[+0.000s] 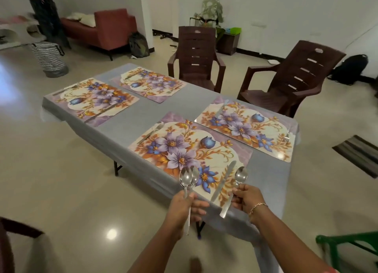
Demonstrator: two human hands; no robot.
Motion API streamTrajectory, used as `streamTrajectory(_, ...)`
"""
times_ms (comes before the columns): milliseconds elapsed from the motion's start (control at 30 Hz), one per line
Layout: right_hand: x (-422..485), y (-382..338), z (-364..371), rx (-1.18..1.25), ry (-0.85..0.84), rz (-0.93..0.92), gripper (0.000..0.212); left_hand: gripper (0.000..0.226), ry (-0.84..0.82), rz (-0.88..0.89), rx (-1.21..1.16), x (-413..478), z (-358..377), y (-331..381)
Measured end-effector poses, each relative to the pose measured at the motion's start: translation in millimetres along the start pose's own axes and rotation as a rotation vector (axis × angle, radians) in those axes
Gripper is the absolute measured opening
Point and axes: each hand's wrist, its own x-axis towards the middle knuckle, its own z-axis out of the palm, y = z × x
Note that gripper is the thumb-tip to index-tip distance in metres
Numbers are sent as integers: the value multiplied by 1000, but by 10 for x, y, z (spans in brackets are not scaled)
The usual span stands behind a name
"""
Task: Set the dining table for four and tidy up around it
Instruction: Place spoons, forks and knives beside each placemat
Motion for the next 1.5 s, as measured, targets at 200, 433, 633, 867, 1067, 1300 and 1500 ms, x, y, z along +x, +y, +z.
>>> streamTrajectory(200, 518, -37, -35, -43, 175, 49, 23, 15, -66, -9, 111, 556, -1, 321)
streamTrajectory(433, 737, -54, 95, -183, 293, 114, 26, 19, -97, -41, 204, 1052, -65, 567)
streamTrajectory(633, 766, -64, 185, -269, 351, 114, 24, 20, -173, -84, 278, 1289, -76, 625)
streamTrajectory(867, 772, -55, 341, -493, 479, 95, 27, 16, -241, -128, 308, 1531, -202, 738)
streamTrajectory(1067, 609, -214, 440, -751, 590, 60, 21, 18, -307, -135, 268, 1632, -460, 933)
streamTrajectory(1300, 739, -699, 1572, -711, 360, -340, 13, 24, -252, -130, 170, 1701, -1162, 1267)
streamTrajectory(1500, 780, -943, 2994, -501, -63, -364, 23, 18, -85, -92, 108, 1785, -2074, 1614)
